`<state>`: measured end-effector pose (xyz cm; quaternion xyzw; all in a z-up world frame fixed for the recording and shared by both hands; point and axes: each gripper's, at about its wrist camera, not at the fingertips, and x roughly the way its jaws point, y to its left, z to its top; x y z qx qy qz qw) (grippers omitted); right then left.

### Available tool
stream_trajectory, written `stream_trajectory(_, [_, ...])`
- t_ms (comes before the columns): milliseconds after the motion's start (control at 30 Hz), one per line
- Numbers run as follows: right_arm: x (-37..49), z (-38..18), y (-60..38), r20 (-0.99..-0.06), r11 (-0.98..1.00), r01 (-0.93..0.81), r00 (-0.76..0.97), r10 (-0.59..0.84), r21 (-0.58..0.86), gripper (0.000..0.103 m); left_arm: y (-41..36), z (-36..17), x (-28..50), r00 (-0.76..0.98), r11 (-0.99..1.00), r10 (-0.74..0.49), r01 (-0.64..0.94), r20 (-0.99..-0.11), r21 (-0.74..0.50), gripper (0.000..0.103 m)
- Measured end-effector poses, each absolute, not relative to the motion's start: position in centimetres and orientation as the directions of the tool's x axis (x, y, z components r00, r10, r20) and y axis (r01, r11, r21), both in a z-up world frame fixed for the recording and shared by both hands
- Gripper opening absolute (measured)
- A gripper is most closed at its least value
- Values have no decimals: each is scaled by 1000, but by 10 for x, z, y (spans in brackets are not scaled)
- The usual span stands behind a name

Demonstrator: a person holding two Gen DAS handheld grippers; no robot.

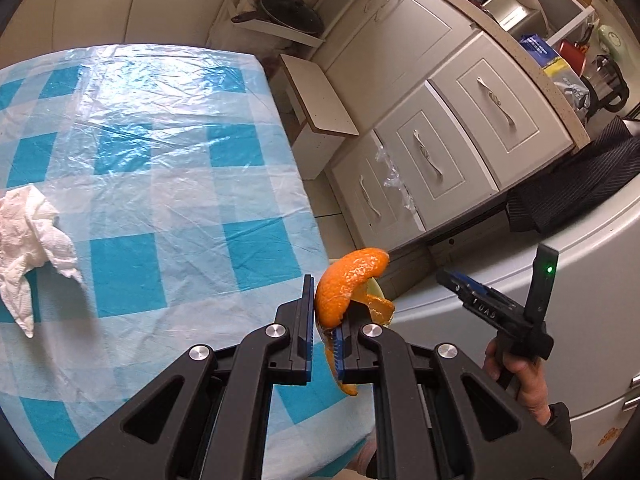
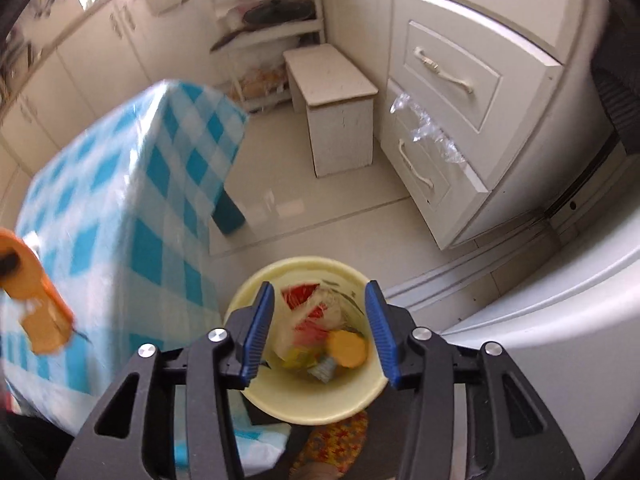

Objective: Collect trash
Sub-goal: 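Drop the peels into the yellow bucket with both grippers, then move both open grippers to the whole orange and white tissue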

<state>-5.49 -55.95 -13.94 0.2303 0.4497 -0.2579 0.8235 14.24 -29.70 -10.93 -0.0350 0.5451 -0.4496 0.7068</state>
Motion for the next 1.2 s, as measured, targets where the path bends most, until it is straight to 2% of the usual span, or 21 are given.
stream_trajectory(67, [-59,-123,-563,-825,739,642,518,-225,202,58,-313,-112,127,-20,575,-677,610,-736,-545,7])
stream_trajectory(333, [-82,-80,-583,-712,671,647,657,-248,363,61,-380,-134,68,-71,553,-664,624,-745,-552,7])
stream_trajectory(467, [-86,-74,-594,-697,638,649,677,-237,414,61,-413,-152,51,-24,613,-600,629,-800,-478,8])
stream_trajectory(533, [-85,-71,-596,-689,631,646,686,-233,430,61,-425,-164,49,-11,648,-557,619,-830,-443,16])
stream_trajectory(600, [-85,-68,-597,-681,627,641,695,-230,442,63,-432,-174,50,-19,674,-529,597,-848,-434,30])
stream_trajectory(700, [-82,-63,-596,-669,622,631,710,-221,464,65,-432,-175,51,-26,683,-534,576,-845,-449,42])
stream_trajectory(933, [-61,-52,-579,-644,650,593,738,-202,475,69,-395,-137,65,51,699,-558,567,-828,-436,54])
stream_trajectory(1000, [-51,-52,-571,-644,666,577,743,-185,474,69,-369,-122,76,100,720,-557,552,-824,-420,59])
stream_trajectory(1200, [-9,-56,-526,-666,744,504,739,-107,439,73,-257,-88,126,266,823,-491,454,-829,-342,64])
